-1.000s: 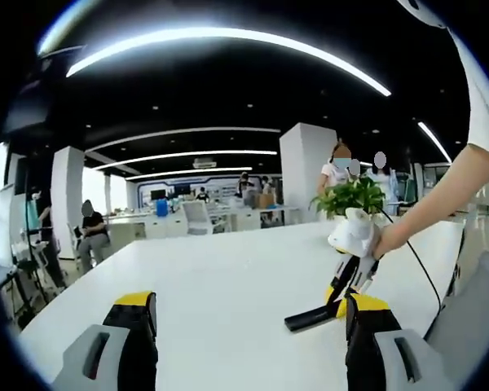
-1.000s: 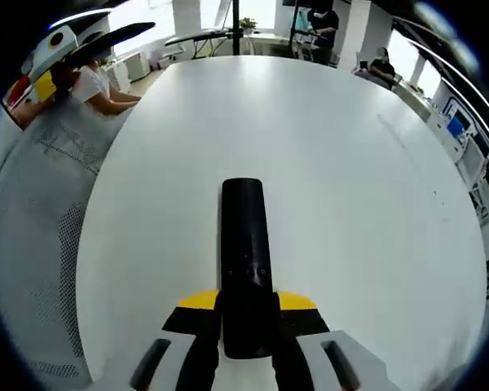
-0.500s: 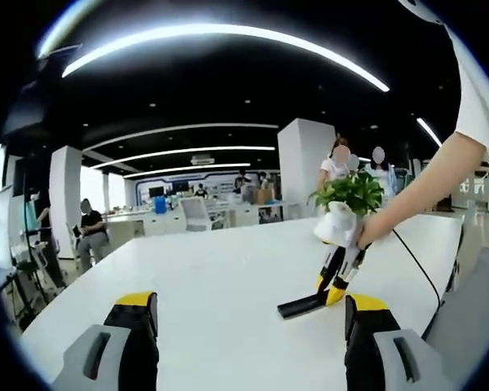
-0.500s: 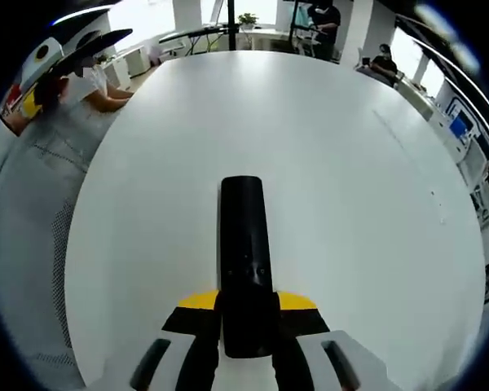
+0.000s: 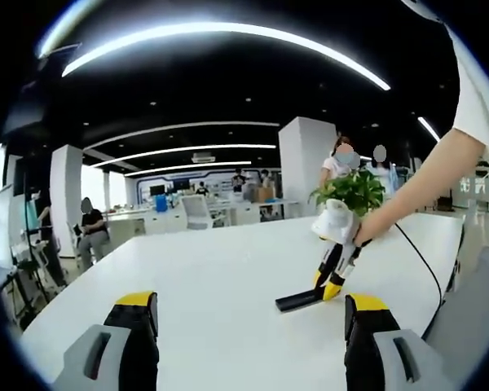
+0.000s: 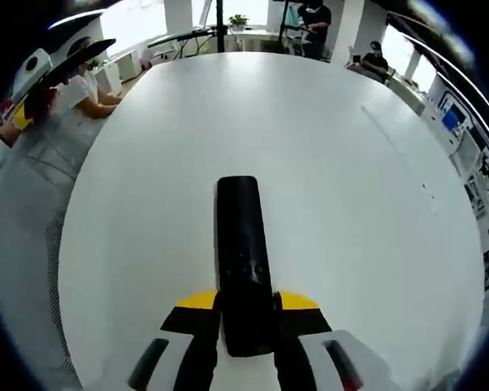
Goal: Press the specified remote control buttons in sequence, fully releasing each button before pressing the next.
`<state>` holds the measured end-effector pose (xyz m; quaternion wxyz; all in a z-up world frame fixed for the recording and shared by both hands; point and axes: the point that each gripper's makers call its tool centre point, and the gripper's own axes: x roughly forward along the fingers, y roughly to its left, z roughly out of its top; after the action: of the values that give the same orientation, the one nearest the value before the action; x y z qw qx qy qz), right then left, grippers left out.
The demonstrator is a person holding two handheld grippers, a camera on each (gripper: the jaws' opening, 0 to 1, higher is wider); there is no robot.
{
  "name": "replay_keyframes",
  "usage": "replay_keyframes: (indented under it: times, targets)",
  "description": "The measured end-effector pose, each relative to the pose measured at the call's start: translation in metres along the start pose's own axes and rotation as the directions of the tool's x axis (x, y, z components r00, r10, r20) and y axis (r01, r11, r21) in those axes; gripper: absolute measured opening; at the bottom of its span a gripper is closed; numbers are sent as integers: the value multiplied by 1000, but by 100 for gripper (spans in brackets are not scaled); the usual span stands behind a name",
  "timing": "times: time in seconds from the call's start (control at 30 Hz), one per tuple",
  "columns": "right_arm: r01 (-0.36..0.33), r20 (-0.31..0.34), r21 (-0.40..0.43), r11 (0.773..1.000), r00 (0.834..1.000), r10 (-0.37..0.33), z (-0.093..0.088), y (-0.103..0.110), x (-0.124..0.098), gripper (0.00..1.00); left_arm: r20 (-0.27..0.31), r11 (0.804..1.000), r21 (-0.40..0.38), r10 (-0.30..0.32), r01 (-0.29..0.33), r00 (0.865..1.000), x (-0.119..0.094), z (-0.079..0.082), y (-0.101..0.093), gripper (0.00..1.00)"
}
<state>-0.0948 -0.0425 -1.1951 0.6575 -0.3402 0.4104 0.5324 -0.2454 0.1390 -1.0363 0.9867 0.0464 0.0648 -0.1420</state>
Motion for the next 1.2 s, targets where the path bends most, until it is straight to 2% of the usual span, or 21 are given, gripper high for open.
replay_keyframes:
  times: [0.1,0.13,0.2,0.27,0.33,0.4,0.43,0.47,0.5,0.53,0.63,0.67,0.7,0.73,0.8,0.9,0.93,1.0,1.07,1.13,1.2]
  targets:
    - [85,19,65,994,996,-87,-3,-16,-3,39,2,1000,12,-8,8,1000,0,1,-2,97]
    - [105,36,114,988,993,-109,-4,-20,-4,44,0,1000,14,-9,9,1000,0,0,-2,97]
    - [65,74,223,973,994,-83,-7,-12,-2,60,-6,1000,16,-6,6,1000,0,-1,-2,97]
    - [33,138,318,948,987,-81,-5,-7,-3,68,-8,1000,0,-1,1,1000,0,-1,0,97]
    - [26,232,389,921,965,-125,1,-6,-8,70,-5,1000,-12,0,0,1000,0,0,1,97]
    - [24,279,437,899,947,-161,1,-5,-12,76,-4,1000,-13,0,0,1000,0,0,1,97]
    - [11,337,456,890,923,-184,7,-3,-18,83,-5,1000,-14,-2,2,1000,0,-1,0,97]
    - [-2,398,448,894,896,-197,13,-2,-22,89,-7,1000,-14,-6,6,1000,0,-1,0,97]
    - [-17,436,487,873,871,-227,15,-1,-28,94,-13,1000,-13,-10,10,1000,1,-2,-1,97]
    - [-29,448,509,860,862,-236,14,0,-31,99,-14,1000,-11,-13,13,1000,1,-3,-2,97]
    - [-45,524,547,836,797,-300,17,1,-48,99,-14,1000,-13,-19,18,1000,1,-3,-3,97]
    - [-56,535,560,826,786,-310,15,4,-53,99,-12,1000,-16,-20,20,1000,1,-3,-3,97]
    - [-57,545,562,825,776,-317,17,10,-60,99,-12,1000,-17,-21,20,1000,1,-3,-3,97]
    - [-64,570,551,832,757,-319,18,16,-68,99,-13,1000,-17,-20,20,1000,1,-3,-3,97]
    - [-46,563,555,831,755,-335,13,26,-77,99,-14,1000,-17,-19,19,1000,1,-3,-3,97]
    - [-15,566,558,830,738,-367,8,34,-91,99,-13,1000,-18,-20,20,1000,1,-3,-3,97]
    - [-17,578,566,824,721,-383,7,37,-98,99,-14,1000,-20,-22,21,1000,1,-3,-3,97]
    - [-76,617,598,798,679,-398,10,42,-111,99,-17,1000,-21,-23,23,1000,1,-4,-3,97]
    - [-102,641,629,771,629,-440,10,48,-129,99,-16,1000,-20,-24,24,1000,1,-3,-4,97]
    - [-80,639,646,759,601,-480,7,54,-142,99,-18,999,-20,-25,25,1000,1,-4,-4,97]
    - [-58,634,653,755,586,-504,3,66,-156,99,-24,1000,-17,-24,24,999,2,-5,-4,97]
